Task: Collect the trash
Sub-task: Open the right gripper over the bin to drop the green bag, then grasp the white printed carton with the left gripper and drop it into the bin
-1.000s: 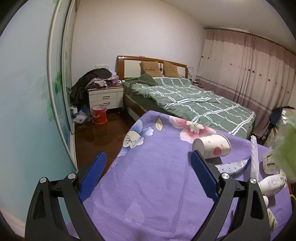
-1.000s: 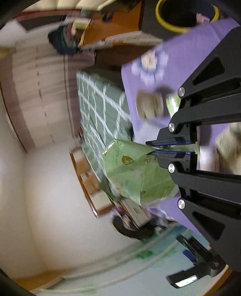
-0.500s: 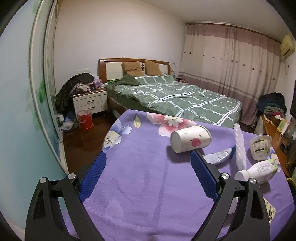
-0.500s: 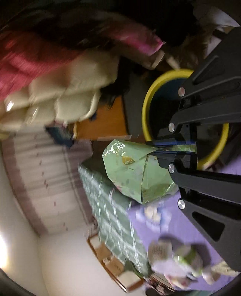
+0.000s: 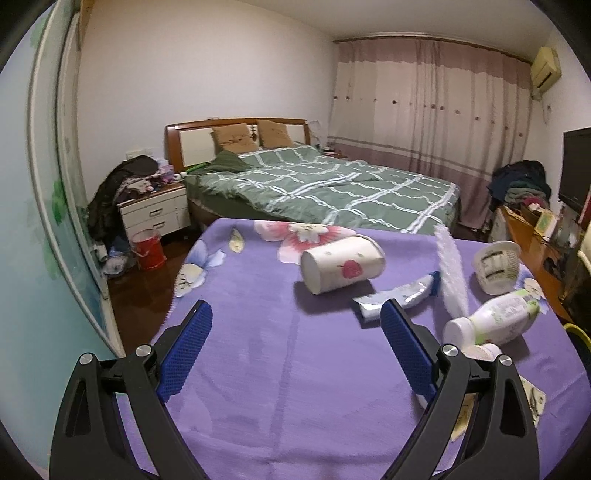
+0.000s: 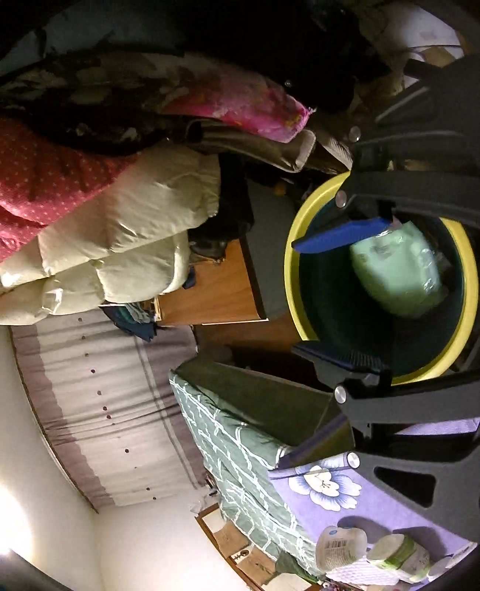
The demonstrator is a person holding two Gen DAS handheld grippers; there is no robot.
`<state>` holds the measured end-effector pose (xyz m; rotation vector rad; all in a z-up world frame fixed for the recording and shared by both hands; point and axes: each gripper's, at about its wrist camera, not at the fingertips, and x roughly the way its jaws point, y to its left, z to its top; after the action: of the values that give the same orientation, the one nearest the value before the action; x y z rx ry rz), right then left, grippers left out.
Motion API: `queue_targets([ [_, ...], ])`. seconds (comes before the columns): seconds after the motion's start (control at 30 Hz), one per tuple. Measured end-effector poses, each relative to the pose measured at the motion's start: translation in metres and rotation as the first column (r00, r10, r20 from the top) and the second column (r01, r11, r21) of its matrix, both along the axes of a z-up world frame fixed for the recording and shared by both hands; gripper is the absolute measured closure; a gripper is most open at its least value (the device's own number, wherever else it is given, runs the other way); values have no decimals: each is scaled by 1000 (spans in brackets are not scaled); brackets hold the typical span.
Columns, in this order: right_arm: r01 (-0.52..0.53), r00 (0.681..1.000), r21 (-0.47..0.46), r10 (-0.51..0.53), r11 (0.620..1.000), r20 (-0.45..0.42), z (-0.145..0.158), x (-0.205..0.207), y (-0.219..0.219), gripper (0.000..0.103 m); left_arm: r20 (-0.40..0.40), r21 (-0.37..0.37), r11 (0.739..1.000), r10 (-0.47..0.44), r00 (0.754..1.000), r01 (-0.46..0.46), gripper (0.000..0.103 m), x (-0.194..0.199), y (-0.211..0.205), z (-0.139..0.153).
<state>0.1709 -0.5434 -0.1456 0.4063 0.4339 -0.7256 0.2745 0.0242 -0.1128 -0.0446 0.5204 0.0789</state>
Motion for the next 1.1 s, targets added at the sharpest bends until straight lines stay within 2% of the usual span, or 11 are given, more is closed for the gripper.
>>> queue_targets([
  [0.13,1,1000,-7,-1,1000,-4,2,1,2,53,-45,-31,993,-118,992,117,12,1,-16,-3],
  [0.2,3,1000,-4,-3,1000,-4,2,2,1,53,-86,-45,977,-213,973,210,12,2,-31,-6],
  [0.23,3,1000,-2,-3,1000,-4,2,2,0,53,-107,-48,960,-279,954,275,12,0,-43,-7],
  [0.3,0,1000,-3,0,1000,-5,1,2,0,53,-147,-64,915,-404,903,399,12,-6,-64,-8],
  [0.37,0,1000,-9,0,1000,-4,2,2,1,53,-189,-92,840,-542,819,535,12,-16,-88,-11],
  [0.43,-2,1000,-13,2,1000,-5,2,3,2,52,-222,-102,783,-620,753,614,10,-26,-108,-15],
  [0.47,-2,1000,-15,2,1000,-5,2,3,2,50,-243,-107,759,-647,723,643,10,-30,-118,-19],
  [0.53,-3,1000,-15,3,1000,-4,2,3,2,50,-286,-99,738,-664,691,667,10,-34,-131,-27],
  [0.63,-7,1000,-19,7,1000,-5,3,4,3,50,-331,-70,737,-653,682,672,10,-38,-142,-38],
  [0.9,-14,1000,-25,14,1000,1,4,5,4,48,-428,-96,736,-639,639,671,11,-37,-148,-64],
  [1.1,-17,1000,-20,18,1000,8,3,4,3,47,-438,-89,753,-617,654,652,11,-28,-154,-64],
])
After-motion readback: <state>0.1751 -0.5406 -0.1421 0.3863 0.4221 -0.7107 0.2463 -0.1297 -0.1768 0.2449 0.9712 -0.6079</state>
